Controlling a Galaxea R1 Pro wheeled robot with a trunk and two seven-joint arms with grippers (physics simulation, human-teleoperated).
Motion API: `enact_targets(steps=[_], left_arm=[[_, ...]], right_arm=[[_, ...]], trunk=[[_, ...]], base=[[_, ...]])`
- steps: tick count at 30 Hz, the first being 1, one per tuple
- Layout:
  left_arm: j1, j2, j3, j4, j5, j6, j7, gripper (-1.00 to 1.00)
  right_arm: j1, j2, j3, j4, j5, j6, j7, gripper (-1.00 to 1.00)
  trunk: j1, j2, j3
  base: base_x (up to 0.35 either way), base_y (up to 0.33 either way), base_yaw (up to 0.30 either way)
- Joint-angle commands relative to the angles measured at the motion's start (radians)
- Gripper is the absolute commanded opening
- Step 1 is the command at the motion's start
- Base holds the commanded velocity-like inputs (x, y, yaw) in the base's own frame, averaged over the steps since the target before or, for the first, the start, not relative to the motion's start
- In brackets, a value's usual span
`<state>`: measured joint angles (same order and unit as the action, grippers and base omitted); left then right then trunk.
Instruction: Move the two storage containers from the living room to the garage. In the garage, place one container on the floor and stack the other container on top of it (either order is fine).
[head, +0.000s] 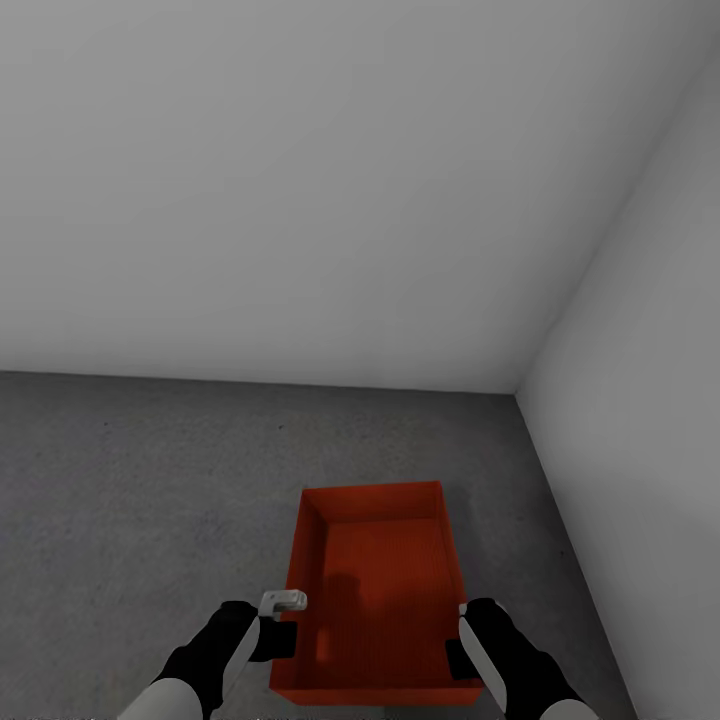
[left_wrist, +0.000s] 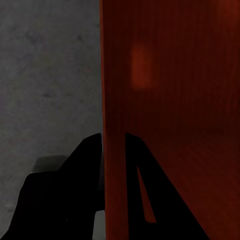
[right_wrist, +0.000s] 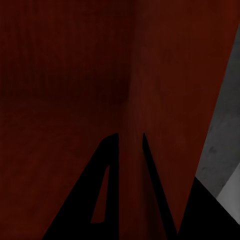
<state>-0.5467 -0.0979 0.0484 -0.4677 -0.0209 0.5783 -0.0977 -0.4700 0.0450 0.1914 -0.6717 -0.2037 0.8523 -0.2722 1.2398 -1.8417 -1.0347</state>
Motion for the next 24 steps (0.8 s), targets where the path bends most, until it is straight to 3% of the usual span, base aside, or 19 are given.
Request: enact_targets(steps=[1,24], left_arm=[[0.001,-0.002,-0.002,-0.001,0.01,0.006,-0.002,-1.0],[0.001,-0.002,-0.002,-0.001,0.01,0.006,-0.002,-1.0]], right_arm=[[-0.001,0.015,0.002,-0.002,-0.065,-0.009,-0.004,-1.0],[-0.001,0.015,0.002,-0.002,-0.065,-0.008,-0.004,-1.0]], trunk=[[0.0,0.0,-0.002],[0.0,0.0,-0.039]], base=[[0.0,0.0,0.0],[0.0,0.0,0.0]])
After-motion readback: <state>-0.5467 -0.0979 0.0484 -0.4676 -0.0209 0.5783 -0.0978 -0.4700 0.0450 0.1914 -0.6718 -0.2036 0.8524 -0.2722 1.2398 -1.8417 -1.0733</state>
